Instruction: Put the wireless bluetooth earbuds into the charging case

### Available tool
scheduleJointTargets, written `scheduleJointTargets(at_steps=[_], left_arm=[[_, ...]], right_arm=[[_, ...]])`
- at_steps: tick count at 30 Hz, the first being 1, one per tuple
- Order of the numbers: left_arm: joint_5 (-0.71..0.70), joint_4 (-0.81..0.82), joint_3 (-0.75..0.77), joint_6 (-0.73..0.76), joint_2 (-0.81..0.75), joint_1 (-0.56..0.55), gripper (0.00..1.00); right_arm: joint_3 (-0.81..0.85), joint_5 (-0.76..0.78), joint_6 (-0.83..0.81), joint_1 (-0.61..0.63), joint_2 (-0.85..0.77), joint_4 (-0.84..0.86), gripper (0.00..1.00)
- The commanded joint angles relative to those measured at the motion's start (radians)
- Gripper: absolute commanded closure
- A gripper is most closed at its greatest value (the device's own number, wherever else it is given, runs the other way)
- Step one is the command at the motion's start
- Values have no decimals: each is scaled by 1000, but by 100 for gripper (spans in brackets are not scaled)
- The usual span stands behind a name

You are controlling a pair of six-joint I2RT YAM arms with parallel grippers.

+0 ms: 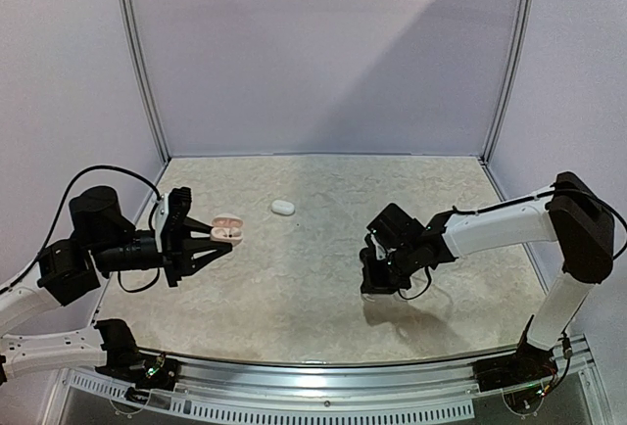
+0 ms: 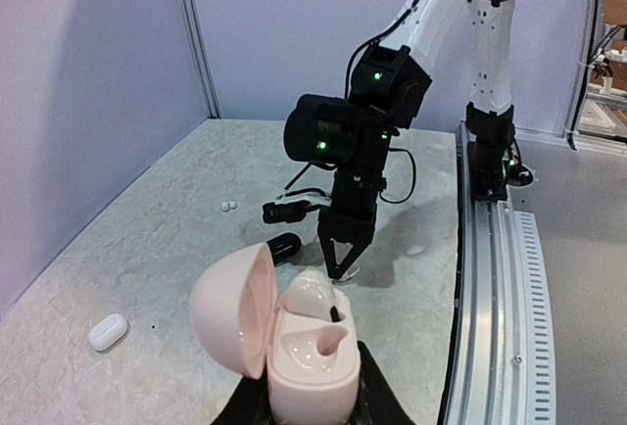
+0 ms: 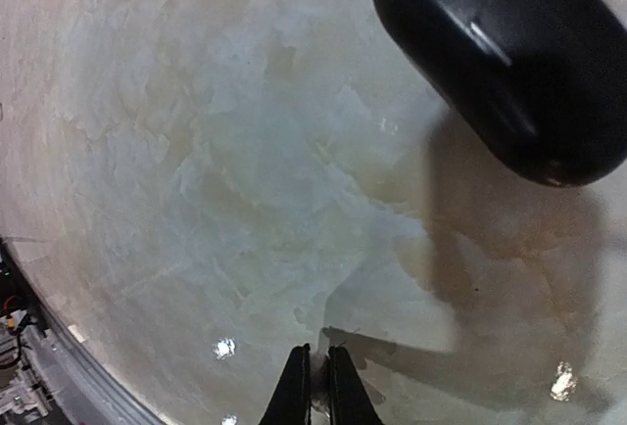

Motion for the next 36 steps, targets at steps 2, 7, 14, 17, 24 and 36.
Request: scheduleJointTargets(at_steps=[2,7,14,17,24,36], left_arm=[[8,-3,-19,-18,-19,16,100],[9,3,-28,-25,-28,18,100],[12,7,-35,-34,-38,21,100],[13,4,-38,-34,-42,23,100],[19,17,-51,-41,-49,24,100],[36,15,-59,-35,-67,26,100]], right_arm=[[-120,-246,163,-68,37,432,100],[-236,-361,340,-85,114,738,100],[-338,-287,487,-98,189,842,94],[-293,-191,406,-97,158,579,85],[-156,-21,224,-96,69,119,71],[130,186,31,-72,-5,-337,64]])
